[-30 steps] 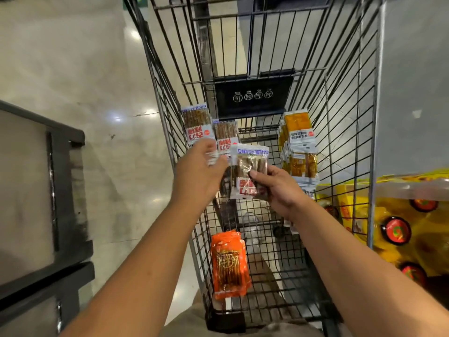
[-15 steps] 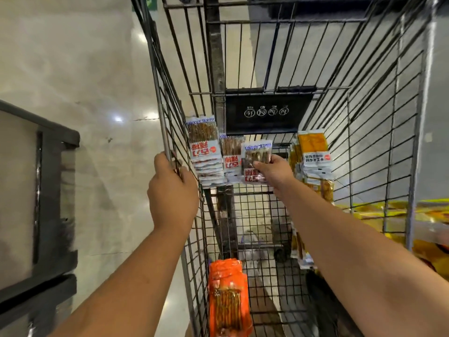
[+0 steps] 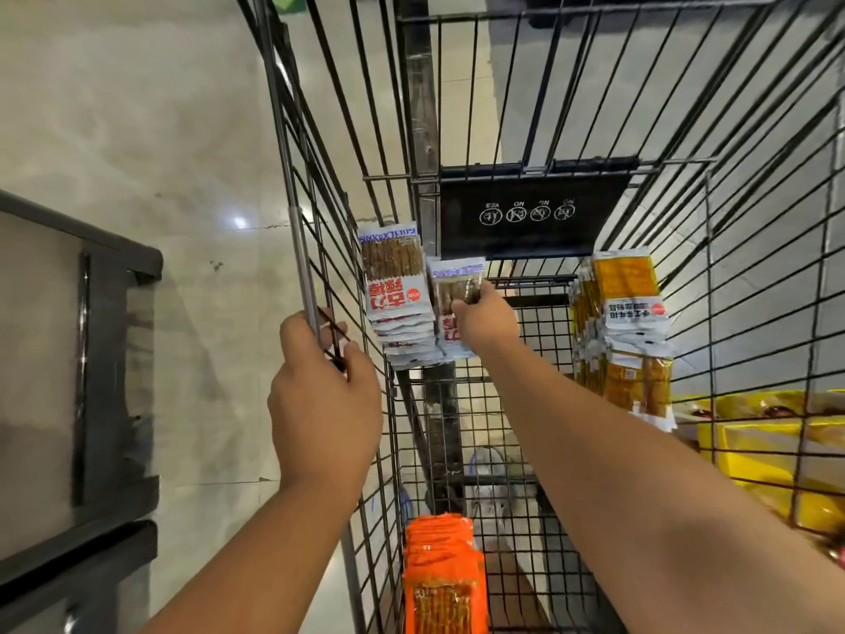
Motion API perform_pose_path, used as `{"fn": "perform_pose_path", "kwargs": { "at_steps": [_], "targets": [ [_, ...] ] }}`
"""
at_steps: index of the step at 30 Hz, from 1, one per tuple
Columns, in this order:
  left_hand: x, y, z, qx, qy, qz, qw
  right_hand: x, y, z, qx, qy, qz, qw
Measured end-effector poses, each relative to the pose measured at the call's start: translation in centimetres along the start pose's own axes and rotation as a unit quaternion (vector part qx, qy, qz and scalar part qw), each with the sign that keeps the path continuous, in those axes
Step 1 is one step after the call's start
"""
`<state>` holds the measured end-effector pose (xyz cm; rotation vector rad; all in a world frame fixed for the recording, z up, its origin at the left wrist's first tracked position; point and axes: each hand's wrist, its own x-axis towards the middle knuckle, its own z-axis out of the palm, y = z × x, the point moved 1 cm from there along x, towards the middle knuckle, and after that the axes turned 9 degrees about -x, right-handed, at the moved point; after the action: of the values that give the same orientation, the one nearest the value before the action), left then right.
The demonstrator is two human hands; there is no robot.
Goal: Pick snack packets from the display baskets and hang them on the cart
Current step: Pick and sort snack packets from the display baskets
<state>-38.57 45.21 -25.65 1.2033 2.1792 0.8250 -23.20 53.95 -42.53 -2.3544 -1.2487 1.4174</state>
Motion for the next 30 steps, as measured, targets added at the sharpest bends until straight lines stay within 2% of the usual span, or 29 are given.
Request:
{"fn": "perform_pose_path", "kwargs": {
  "at_steps": [7, 9, 13, 19, 25, 30],
  "targets": [
    [-0.2, -0.2, 0.2, 0.002, 0.0, 0.001, 1.0, 0.4, -0.5, 0.6, -0.135, -0.02, -0.009, 0.991],
    [-0.1, -0.3, 0.2, 0.001, 0.002, 0.002, 1.0, 0.6, -0.8, 0.3, -0.108, -0.024, 0.002, 0.994],
    [-0.1, -0.2, 0.1, 0.005, 0.003, 0.003, 1.0, 0.4, -0.1, -0.3, 0.034, -0.015, 0.026, 0.999],
    [0.0, -0.4, 0.2, 0.01, 0.003, -0.011, 1.0, -1.9, 2.0, -1.5, 0.083, -0.009, 0.019, 0.996],
    [0.0, 0.6, 0.0, 0.031, 0.001, -0.024, 0.999, -7.9, 6.2, -4.0, 0.033, -0.026, 0.046, 0.998],
    [-0.3, 1.5, -0.6, 0.026, -0.026, -0.037, 0.999, -15.0, 8.7, -6.4, -0.022, -0.029, 0.013, 0.999]
  ]
}}
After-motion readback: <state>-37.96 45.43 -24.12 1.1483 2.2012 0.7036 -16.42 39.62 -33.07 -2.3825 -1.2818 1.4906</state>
